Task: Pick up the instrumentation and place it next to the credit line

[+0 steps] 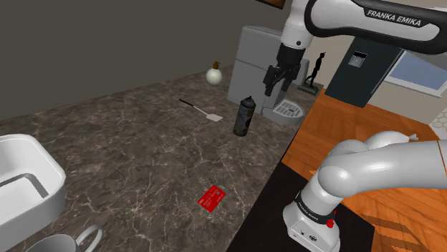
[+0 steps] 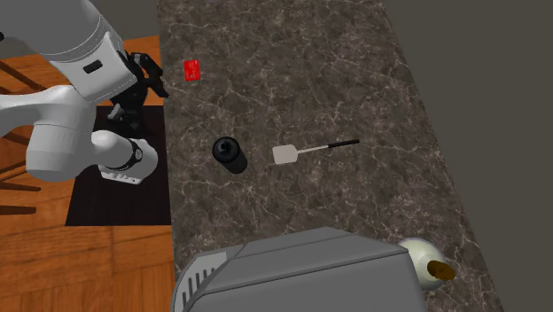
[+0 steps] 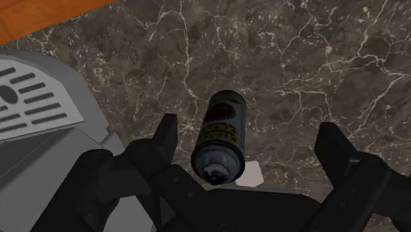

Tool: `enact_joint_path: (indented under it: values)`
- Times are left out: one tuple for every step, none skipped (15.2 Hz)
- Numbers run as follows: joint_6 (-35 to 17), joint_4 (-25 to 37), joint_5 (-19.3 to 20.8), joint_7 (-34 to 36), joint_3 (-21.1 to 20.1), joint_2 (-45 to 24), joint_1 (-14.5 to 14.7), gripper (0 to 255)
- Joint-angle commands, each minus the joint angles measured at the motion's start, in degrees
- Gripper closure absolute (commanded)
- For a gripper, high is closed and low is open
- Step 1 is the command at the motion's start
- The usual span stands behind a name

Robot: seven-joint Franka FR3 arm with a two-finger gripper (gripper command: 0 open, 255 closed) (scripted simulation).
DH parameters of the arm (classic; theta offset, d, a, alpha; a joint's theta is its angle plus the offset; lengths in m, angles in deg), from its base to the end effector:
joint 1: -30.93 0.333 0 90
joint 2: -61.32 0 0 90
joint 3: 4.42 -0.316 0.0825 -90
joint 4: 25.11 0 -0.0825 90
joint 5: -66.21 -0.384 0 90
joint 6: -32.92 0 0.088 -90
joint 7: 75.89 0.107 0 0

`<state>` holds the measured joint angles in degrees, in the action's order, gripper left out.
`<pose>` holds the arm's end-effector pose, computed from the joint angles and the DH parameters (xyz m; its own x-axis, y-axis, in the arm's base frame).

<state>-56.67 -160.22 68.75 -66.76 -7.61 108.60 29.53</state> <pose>0.2958 0.0101 0.6006 0.9886 -0.1440 0.0431 -0.1471 -0.9859 0.0793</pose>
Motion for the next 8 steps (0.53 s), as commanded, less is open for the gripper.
enact_joint_path:
  values:
    - [0.0, 0.0, 0.0, 0.0, 0.0, 0.0, 0.0, 0]
    - [-1.9, -0.1, 0.1, -0.6, 0.3, -1.7, 0.0, 0]
    - [-3.7, -0.1, 0.3, -1.2, 0.7, -3.4, 0.1, 0]
    - [-5.5, -0.1, 0.4, -1.7, 1.0, -5.2, 0.1, 0]
    - [-7.3, 0.1, 0.5, -2.3, 1.3, -7.0, 0.1, 0]
    - [-9.0, 0.3, 0.6, -2.9, 1.6, -8.9, 0.2, 0]
    - [-10.7, 0.6, 0.6, -3.5, 1.8, -10.8, 0.2, 0]
    - [-12.3, 1.0, 0.7, -4.0, 2.1, -12.7, 0.3, 0]
